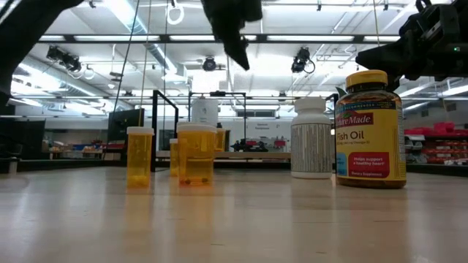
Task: Pick and place medicine bottles onto shelf by color
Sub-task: Put the big orange pill bottle on the shelf
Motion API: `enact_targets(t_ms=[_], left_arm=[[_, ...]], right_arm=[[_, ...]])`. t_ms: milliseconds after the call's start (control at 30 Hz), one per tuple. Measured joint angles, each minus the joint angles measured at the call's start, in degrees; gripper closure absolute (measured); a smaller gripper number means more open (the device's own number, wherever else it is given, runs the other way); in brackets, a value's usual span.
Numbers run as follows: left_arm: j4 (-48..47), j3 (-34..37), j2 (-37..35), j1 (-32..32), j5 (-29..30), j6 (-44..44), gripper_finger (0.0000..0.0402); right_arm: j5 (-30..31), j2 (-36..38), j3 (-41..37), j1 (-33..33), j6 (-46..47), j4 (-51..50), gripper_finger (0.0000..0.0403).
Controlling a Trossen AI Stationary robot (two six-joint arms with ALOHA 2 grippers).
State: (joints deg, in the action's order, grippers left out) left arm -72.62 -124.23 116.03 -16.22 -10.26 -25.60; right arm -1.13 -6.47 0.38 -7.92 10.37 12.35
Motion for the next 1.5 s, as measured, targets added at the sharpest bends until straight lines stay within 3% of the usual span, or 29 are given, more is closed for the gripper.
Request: enact_targets(t_ms=[200,400,767,967,1133,1500], left_arm=[[-7.02,0.01,0.06,6.18,-4.93,3.34,0.0141],[-7.66,3.65,-0.15,13.00,-4.83,6.37,0.0158],[-6.06,16.60,-0.20,22.51,7.61,13.08,0.0190],[-4.75,21.87,-0.20,25.86,8.42,19.39,0.0200],[-3.32,24.31,-0.22,27.04,8.76,24.23,0.0177],[2.69,24.56,-0.20,26.90,8.72,31.46,0.0081]], right_arm=[[0.00,0.01,0.00,-0.02,0.00,-0.01,0.0346],[0.00,0.00,0.00,-0.02,0.00,0.01,0.0346],[0.00,-0.01,0.00,-0.02,0.00,-0.01,0.0346],[0.00,-0.01,0.00,0.00,0.00,-0.01,0.0346],[0.00,-0.01,0.00,-0.02,0.00,0.01,0.0346],[0.00,-0.01,0.00,-0.02,0.00,0.01,0.0346]])
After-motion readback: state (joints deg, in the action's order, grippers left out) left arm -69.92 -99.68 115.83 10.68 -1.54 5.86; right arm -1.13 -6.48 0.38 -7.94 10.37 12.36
